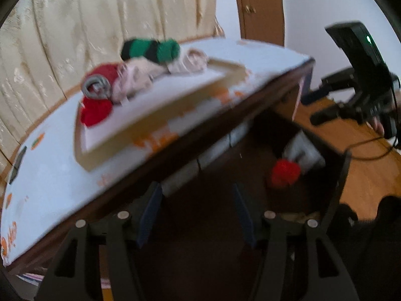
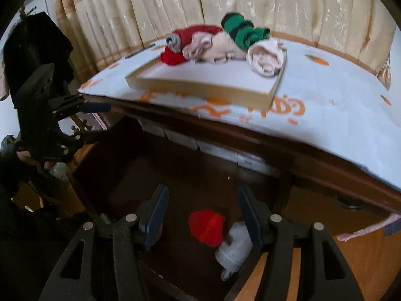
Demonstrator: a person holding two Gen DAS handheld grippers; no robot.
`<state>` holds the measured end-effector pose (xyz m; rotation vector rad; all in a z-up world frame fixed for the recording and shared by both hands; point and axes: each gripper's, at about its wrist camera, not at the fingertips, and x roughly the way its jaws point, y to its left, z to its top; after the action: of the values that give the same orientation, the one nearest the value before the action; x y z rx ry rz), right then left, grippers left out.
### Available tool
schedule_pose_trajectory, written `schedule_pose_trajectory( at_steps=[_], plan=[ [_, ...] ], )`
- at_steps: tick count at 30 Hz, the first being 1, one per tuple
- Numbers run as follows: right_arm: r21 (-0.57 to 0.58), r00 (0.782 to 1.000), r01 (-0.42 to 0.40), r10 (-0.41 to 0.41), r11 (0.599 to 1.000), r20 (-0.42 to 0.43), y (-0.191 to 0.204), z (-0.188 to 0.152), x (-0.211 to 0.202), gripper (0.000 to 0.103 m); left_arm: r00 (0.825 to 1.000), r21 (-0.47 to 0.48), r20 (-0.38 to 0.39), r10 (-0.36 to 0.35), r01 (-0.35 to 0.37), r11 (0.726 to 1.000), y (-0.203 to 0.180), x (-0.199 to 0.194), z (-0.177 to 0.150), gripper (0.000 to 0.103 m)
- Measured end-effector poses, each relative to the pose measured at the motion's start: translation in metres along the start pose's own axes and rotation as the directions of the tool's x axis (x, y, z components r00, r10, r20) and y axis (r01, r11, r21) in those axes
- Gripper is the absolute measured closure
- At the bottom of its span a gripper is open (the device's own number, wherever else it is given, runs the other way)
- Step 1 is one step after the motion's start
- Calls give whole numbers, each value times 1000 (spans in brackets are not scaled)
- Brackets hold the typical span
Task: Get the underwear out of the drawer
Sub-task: 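Withdraw both grippers from the tray and lower them toward the drawer, then grasp red underwear with the right gripper while the left grasps dark red underwear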
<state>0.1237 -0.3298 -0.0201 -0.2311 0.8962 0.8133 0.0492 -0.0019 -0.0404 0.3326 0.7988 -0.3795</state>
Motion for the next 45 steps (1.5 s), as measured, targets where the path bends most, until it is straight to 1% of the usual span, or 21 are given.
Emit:
schedule_pose_trajectory(
  at_steps=[5,8,9,11,14,17,18,19,20,21,24,26,27,29,31,34,35,39,41,42,45],
  plan=[
    [-7,999,-20,20,1000,-43,5,-8,20,43,991,0,-121,-61,61,998,-10,26,-19,44],
    [-42,996,-12,8,999,-84,10,-11,33,43,974,17,-202,-105,111,994,-19,42,-28,44],
    [-50,995,-13,8,999,-96,11,-11,36,43,960,23,-245,-135,144,989,-23,50,-31,44],
    [-69,991,-21,12,997,-132,12,-13,45,43,943,24,-292,-161,176,984,-26,60,-34,44],
    [-91,984,-22,5,996,-178,11,-15,56,43,897,-7,-378,-230,245,969,-28,79,-36,44],
    [-109,976,-16,-8,994,-217,7,-16,67,43,857,-45,-433,-280,290,956,-27,92,-38,44],
    [-113,974,-15,-11,993,-227,6,-16,69,43,836,-59,-458,-301,309,949,-26,97,-40,44],
    [-121,970,-15,-14,993,-241,6,-16,73,43,810,-75,-485,-330,337,938,-26,103,-41,44],
    [-128,968,-17,-16,992,-249,6,-17,76,43,796,-88,-500,-342,346,934,-25,107,-43,44],
    [-135,965,-22,-14,991,-260,5,-18,79,43,793,-93,-505,-342,343,935,-25,110,-43,45],
    [-150,958,-40,-5,988,-287,7,-21,87,43,738,-149,-539,-407,392,908,-23,119,-48,45],
    [-153,953,-48,0,987,-302,6,-22,92,43,720,-162,-550,-424,406,899,-24,122,-50,45],
    [-154,951,-50,0,987,-308,5,-23,95,43,700,-177,-558,-445,424,888,-25,124,-51,45],
    [-152,947,-56,4,987,-321,4,-23,99,43,681,-200,-563,-468,437,877,-25,127,-52,45],
    [-156,943,-58,3,986,-334,4,-23,102,43,650,-224,-575,-497,459,860,-27,132,-54,45],
    [-173,933,-61,-5,983,-359,7,-26,107,43,622,-248,-582,-524,478,843,-30,137,-56,45],
    [-178,929,-64,-7,982,-369,8,-27,109,43,614,-254,-584,-531,483,838,-30,138,-57,44],
    [-190,919,-64,-16,980,-393,8,-30,114,43,599,-262,-588,-543,494,829,-36,140,-59,43],
    [-185,916,-68,-13,980,-402,8,-32,117,43,586,-272,-590,-556,504,820,-39,141,-61,42],
    [-185,913,-68,-14,980,-407,7,-33,118,43,575,-278,-593,-564,511,813,-42,142,-62,42],
    [-189,909,-64,-21,980,-417,7,-35,122,43,562,-292,-591,-579,520,803,-46,144,-64,42]
  ],
)
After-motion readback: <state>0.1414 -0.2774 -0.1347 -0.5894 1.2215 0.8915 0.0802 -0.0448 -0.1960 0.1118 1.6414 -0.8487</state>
